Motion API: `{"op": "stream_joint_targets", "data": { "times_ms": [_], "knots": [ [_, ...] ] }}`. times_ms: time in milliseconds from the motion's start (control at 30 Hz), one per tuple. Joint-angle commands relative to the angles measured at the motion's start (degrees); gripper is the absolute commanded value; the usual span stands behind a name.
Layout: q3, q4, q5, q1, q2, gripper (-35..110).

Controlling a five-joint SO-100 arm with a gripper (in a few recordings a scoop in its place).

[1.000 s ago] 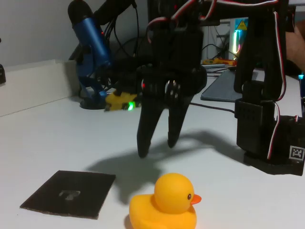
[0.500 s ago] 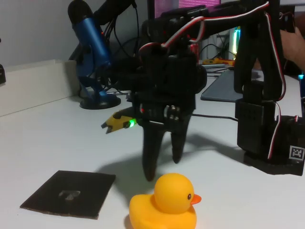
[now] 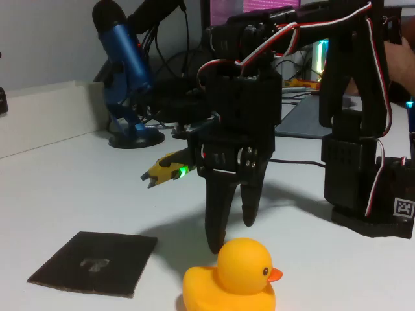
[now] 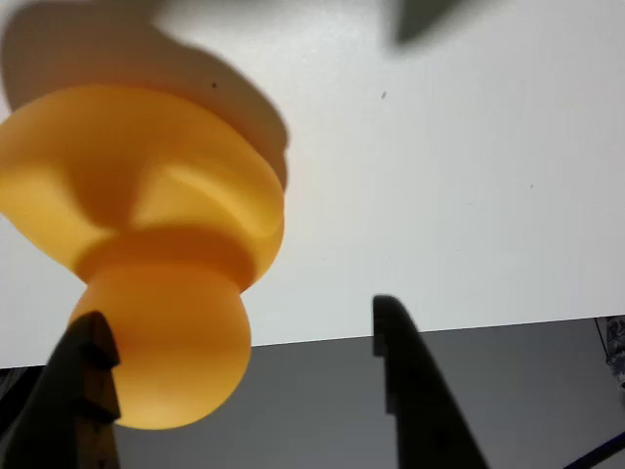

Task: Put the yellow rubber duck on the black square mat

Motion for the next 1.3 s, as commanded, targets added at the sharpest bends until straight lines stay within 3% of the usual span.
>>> {"op": "stream_joint_targets", "data": {
  "times_ms": [0,333,1267],
  "knots": [
    [-1.9,-0.4,-0.9,-1.7,1.2,31],
    [-12.0,-0.4,-0.9,-1.7,1.1,31],
    [-11.8,-0.5,-0.6,-1.7,-5.5,31]
  ]
}}
